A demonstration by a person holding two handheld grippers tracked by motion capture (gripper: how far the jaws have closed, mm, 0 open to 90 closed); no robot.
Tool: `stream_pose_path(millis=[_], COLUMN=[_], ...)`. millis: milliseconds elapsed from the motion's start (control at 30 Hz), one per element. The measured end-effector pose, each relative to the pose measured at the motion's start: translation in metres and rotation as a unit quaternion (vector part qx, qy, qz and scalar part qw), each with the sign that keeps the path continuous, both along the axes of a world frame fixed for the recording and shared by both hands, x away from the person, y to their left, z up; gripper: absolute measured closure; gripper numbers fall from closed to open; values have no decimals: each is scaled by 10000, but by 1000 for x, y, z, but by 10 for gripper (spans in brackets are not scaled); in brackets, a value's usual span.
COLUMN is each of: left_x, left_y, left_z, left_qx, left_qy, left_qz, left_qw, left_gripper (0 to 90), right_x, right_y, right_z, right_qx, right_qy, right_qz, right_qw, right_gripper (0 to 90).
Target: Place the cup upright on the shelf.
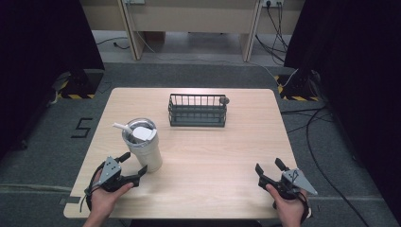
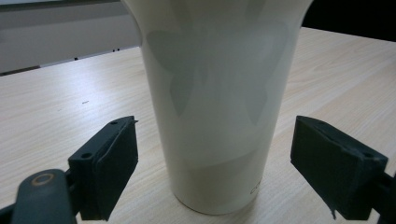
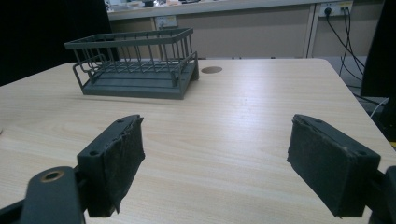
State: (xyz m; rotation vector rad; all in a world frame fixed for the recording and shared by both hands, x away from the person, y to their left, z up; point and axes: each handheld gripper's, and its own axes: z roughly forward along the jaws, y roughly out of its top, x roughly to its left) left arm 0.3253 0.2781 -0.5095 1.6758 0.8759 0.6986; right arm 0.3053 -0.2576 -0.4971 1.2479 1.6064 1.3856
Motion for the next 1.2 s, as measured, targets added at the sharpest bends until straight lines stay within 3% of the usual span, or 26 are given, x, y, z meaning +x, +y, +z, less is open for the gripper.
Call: stream_pose_path(millis=[333, 467, 667, 867, 1200], left_x=[5, 7, 12, 19, 33], left_y=[-2, -4, -4, -9, -18], left_z=[2, -1, 2, 2, 6], left_qx=[-192, -165, -95, -102, -364], left_qy=[77, 200, 191, 166, 166], left_qz=[-33, -25, 2, -125, -192], left_qw=[9998, 9997, 9998, 9997, 9990], left_gripper=[144, 144, 138, 145, 93], right_x=[1, 1, 2, 3, 4], right_y=[0, -1, -1, 1, 4], right_z=[3, 3, 2, 1, 0], right_qx=[38, 1, -24, -55, -98], right_qy=[0, 0, 40, 83, 119], right_qz=[-22, -31, -33, -5, 46], right_qw=[10000, 10000, 10000, 10000, 9999], right_gripper=[183, 181, 181, 180, 178])
